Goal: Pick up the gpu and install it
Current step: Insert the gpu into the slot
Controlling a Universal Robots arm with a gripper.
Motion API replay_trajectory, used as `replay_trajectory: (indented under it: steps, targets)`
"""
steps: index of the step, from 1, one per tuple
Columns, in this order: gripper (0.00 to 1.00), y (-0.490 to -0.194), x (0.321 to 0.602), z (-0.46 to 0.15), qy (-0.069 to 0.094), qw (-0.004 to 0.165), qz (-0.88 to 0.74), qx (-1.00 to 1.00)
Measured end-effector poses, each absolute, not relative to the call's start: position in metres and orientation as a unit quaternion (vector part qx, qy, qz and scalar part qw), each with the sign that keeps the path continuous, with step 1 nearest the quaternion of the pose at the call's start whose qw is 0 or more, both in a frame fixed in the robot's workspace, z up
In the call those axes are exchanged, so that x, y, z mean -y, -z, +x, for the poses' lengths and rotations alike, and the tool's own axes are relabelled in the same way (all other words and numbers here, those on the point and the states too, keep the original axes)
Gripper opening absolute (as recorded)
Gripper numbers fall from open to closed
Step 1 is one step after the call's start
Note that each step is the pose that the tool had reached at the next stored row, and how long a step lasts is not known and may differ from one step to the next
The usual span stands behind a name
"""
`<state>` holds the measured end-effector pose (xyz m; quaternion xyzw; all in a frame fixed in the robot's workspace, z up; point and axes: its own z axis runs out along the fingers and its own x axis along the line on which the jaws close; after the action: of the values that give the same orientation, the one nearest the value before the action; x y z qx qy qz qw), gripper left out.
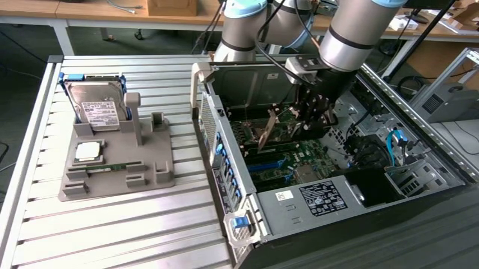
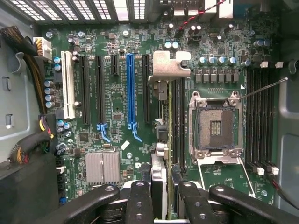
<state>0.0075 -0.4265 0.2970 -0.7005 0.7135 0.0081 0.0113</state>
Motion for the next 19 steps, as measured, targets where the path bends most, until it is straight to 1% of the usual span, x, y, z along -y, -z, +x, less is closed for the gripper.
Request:
replay_trajectory:
  steps: [19]
  targets:
    - [0.27,-0.2958,0.4334,0.0030,-0.008,0.011,-0.700,-0.714]
